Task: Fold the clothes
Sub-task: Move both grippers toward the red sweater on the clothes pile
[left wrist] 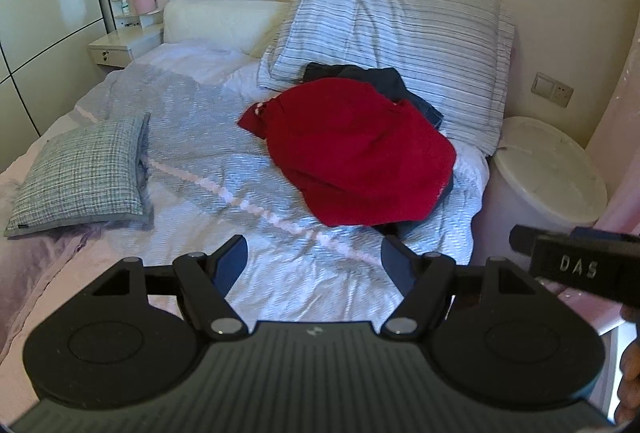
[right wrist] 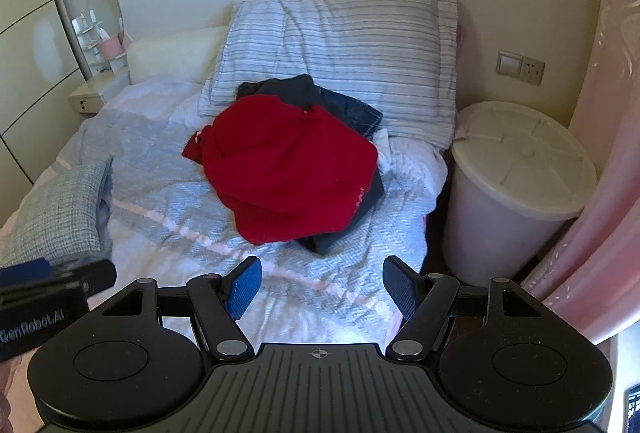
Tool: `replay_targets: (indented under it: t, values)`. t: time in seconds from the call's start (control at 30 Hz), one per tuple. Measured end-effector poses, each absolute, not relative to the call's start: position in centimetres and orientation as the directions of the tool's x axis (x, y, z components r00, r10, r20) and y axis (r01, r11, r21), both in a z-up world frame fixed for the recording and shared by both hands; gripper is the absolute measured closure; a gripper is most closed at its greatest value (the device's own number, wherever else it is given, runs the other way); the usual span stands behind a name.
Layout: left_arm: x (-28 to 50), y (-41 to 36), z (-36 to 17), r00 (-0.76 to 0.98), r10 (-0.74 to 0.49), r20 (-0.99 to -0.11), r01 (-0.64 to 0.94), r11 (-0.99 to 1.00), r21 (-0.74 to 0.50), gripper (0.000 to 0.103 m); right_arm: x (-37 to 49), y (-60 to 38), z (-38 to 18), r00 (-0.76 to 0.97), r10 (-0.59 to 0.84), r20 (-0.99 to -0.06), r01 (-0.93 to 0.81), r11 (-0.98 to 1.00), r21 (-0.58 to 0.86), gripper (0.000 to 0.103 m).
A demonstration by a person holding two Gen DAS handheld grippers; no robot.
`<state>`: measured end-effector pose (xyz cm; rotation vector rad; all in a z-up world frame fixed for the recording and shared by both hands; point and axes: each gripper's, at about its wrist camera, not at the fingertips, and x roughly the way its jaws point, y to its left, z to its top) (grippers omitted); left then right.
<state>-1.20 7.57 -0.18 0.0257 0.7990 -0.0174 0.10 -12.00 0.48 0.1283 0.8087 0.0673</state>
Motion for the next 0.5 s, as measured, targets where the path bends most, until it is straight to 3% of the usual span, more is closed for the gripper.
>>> replay_targets:
  t: [0.5]
  values:
    - [0.2,11.6,-0.1,0.715,-0.023,-0.698,0.063,0.998,0.031,0.032,0.6,-7.3,0.4,0.724,0.074,-0.686,0.017,0.992,0.125,0.032]
